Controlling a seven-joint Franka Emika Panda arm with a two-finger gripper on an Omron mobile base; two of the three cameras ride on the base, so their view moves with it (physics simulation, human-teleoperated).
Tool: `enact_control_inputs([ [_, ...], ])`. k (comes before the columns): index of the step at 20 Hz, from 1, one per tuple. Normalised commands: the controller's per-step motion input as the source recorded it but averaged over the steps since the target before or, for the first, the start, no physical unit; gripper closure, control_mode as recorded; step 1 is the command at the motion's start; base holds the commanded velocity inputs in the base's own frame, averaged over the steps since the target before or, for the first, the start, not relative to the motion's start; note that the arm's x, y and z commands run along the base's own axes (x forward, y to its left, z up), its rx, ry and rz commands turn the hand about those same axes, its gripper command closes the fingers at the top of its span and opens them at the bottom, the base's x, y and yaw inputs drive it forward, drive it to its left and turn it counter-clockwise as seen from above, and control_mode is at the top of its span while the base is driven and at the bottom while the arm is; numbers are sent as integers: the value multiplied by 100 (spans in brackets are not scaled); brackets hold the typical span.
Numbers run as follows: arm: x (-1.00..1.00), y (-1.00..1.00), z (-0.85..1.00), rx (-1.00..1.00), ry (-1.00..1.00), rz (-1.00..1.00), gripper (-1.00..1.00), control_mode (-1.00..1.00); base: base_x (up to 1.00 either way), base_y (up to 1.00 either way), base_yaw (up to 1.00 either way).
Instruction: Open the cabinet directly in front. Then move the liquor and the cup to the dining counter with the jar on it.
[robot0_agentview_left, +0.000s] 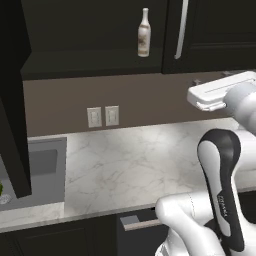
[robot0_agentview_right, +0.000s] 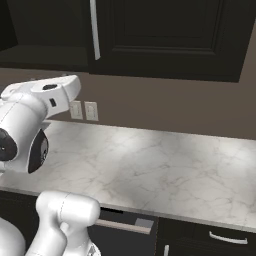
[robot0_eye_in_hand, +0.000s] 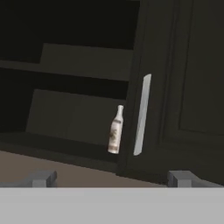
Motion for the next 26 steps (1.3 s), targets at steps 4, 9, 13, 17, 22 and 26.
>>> enact_control_inputs([
  [4, 1, -26, 22, 3, -16, 0, -100, -100, 0, 0, 0],
  [9, 20, -30, 26, 5, -16, 0, -100, -100, 0, 0, 0],
  [13, 47, -7, 10, 2, -1, 0, -100, -100, 0, 0, 0],
  [17, 69, -5, 9, 3, 7, 0, -100, -100, 0, 0, 0],
  [22, 75, -11, 7, 2, 4, 0, -100, -100, 0, 0, 0],
  [26, 69, -13, 2, 1, 1, 0, -100, -100, 0, 0, 0],
])
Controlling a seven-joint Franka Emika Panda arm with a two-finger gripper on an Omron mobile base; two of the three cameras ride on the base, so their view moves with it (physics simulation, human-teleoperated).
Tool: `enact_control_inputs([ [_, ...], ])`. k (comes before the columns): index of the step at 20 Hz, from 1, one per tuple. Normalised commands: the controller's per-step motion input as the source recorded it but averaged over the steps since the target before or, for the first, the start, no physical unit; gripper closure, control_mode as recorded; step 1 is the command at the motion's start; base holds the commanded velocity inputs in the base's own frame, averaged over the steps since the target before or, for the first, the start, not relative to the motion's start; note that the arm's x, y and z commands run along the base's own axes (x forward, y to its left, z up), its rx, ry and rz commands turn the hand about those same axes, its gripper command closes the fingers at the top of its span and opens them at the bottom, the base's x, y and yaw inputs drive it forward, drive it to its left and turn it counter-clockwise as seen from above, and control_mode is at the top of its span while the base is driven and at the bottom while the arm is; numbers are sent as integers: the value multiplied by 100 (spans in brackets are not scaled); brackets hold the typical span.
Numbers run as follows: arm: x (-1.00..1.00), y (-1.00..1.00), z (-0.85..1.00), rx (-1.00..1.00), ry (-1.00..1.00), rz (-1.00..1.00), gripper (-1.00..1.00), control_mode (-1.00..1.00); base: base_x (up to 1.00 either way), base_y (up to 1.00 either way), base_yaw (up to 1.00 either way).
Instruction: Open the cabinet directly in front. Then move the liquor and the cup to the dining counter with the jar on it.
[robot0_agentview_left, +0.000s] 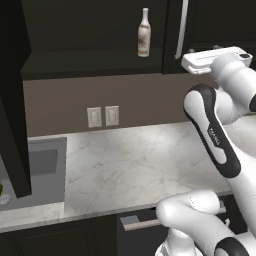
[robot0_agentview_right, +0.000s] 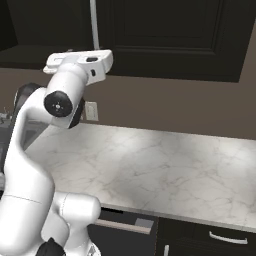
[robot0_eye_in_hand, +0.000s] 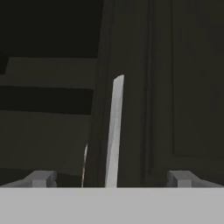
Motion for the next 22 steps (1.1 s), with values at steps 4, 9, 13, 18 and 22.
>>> enact_control_inputs([
  [4, 71, -3, 0, 0, 7, 0, -100, -100, 0, 0, 0],
  [9, 69, 0, 0, 0, 7, 0, -100, -100, 0, 0, 0],
  [13, 85, 0, 1, 0, 11, 0, -100, -100, 0, 0, 0],
  [18, 95, 0, 0, 0, 12, 0, -100, -100, 0, 0, 0],
  [22, 100, 0, 0, 0, 10, 0, -100, -100, 0, 0, 0],
])
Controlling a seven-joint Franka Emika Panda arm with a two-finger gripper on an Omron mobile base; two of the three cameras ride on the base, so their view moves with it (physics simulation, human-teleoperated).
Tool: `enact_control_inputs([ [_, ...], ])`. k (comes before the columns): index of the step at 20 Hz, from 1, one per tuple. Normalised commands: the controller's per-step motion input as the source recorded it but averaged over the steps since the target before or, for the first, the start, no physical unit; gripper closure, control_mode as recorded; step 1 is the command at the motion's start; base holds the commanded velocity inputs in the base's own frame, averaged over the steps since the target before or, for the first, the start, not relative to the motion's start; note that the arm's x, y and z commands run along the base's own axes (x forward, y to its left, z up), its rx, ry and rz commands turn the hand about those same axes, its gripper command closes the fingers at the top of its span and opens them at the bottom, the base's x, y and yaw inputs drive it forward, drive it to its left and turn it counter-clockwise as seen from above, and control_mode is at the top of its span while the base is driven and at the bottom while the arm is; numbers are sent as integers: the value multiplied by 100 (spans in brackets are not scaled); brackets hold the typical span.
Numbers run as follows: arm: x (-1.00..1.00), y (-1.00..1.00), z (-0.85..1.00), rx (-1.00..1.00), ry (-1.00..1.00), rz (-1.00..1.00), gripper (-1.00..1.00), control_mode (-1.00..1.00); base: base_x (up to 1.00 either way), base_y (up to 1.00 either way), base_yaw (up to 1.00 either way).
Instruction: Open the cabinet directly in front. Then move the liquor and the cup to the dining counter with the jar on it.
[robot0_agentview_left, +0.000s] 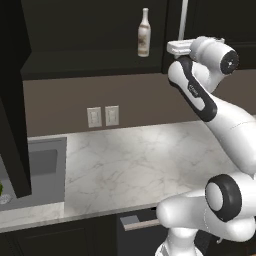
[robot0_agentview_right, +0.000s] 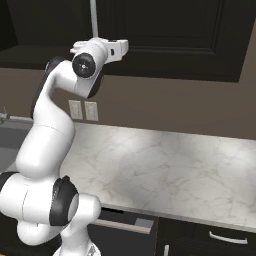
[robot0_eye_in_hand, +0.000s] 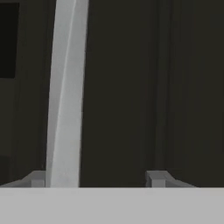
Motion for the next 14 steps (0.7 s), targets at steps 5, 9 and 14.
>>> enact_control_inputs([
  [5, 82, 0, -8, 0, 2, 0, 100, -100, 0, 0, 0],
  [9, 0, 0, 0, 0, 0, 0, 100, -100, 0, 0, 0],
  [14, -2, 0, 0, 0, -1, 0, 100, -100, 0, 0, 0],
])
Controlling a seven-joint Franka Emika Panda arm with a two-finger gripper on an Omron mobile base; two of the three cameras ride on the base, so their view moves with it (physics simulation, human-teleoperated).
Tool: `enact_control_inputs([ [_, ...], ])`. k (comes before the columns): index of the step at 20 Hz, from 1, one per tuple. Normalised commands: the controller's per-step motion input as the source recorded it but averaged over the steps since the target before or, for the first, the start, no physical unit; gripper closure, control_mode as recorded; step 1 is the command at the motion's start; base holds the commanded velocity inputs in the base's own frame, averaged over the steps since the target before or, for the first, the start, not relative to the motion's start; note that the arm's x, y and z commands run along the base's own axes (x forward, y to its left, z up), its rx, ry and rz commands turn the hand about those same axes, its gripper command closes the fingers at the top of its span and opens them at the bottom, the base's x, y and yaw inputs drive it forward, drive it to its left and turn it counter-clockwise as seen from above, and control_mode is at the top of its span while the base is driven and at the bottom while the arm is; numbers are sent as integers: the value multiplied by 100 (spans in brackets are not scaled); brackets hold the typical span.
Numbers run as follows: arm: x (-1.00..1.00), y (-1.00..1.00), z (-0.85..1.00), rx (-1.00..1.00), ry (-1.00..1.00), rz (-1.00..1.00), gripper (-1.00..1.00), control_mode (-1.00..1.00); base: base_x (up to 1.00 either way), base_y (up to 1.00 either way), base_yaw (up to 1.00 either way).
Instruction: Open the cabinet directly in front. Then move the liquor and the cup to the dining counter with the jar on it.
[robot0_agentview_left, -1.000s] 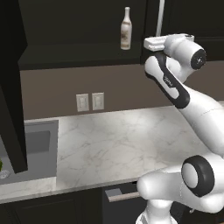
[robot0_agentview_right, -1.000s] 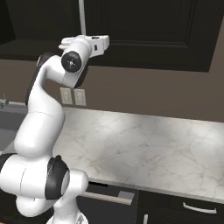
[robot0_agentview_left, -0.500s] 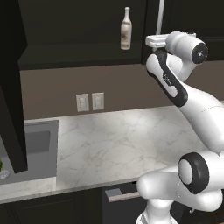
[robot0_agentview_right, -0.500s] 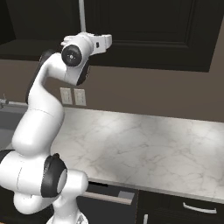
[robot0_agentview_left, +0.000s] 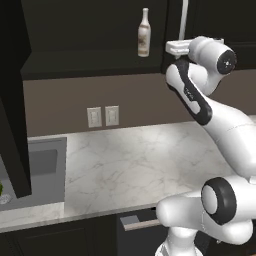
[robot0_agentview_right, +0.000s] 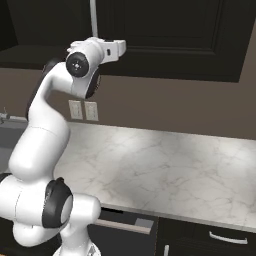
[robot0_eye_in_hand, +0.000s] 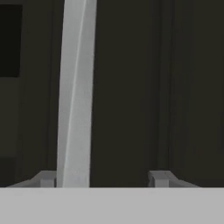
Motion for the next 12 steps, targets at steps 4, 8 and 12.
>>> enact_control_inputs([
  [4, -49, -23, 25, 0, -11, -3, 100, -100, 0, 0, 0],
  [8, -86, -45, 34, 0, -12, -7, 100, -100, 0, 0, 0],
  [12, -95, -58, 43, 0, -11, -7, 100, -100, 0, 0, 0],
])
